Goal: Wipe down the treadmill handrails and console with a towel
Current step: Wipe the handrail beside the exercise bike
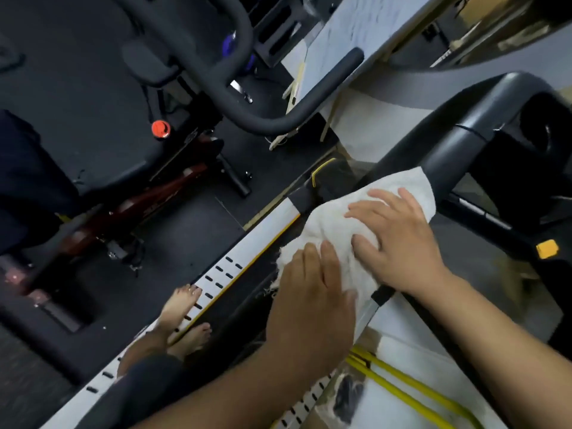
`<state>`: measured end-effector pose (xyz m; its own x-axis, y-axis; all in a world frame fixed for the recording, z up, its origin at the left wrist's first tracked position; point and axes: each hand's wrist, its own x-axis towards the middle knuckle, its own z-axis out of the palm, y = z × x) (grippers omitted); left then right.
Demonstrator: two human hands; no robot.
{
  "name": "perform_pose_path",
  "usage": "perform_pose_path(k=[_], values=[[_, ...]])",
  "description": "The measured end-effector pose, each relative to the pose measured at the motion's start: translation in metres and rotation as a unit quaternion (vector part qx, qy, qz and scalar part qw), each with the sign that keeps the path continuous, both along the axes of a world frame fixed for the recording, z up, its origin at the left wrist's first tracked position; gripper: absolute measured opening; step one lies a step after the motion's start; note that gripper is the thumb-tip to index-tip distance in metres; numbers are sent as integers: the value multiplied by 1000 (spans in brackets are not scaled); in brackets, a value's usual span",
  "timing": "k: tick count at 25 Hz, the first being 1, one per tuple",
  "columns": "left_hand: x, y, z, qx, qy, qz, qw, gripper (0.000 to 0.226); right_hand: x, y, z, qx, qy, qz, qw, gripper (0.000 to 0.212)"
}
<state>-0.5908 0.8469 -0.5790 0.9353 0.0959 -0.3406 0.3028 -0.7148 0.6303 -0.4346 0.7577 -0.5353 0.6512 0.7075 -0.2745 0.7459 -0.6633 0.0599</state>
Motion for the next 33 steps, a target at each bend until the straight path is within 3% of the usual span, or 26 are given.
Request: perform_pose_path(k=[4,8,10,12,14,16,18,22,25,27,29,31,33], values=[[27,0,4,-33,19,37,999,73,36,46,-3,-197,59,73,976,58],[32,11,6,-109,75,27,991,71,53,77,-34,-353,157,-16,922,59],[42,24,-1,-175,92,63,978,61,48,90,-51,-399,178,-21,899,53],[51,42,-11,-292,140,94,941,58,41,99,-52,-407,143,-16,902,48],[44,56,-21,-382,174,90,903,59,29,93,-39,-358,88,10,929,49],[23,62,-33,-381,166,68,907,63,7,73,-18,-238,64,50,968,54],[11,60,-43,-362,156,51,918,67,-4,54,-5,-180,75,54,979,51],[55,57,-64,-402,206,54,891,80,16,60,-8,-173,51,38,983,44],[86,53,-81,-452,208,70,864,69,36,80,-28,-244,37,-52,968,32],[78,48,-83,-380,168,19,910,67,35,79,-27,-239,18,-63,969,33],[52,52,-70,-300,114,-26,947,59,9,64,-18,-157,-25,-46,986,39],[26,51,-52,-288,22,-12,957,51,-40,42,-11,-27,-33,-62,997,37],[11,42,-30,-245,51,-26,968,62,-75,19,-9,58,-30,-78,995,42]])
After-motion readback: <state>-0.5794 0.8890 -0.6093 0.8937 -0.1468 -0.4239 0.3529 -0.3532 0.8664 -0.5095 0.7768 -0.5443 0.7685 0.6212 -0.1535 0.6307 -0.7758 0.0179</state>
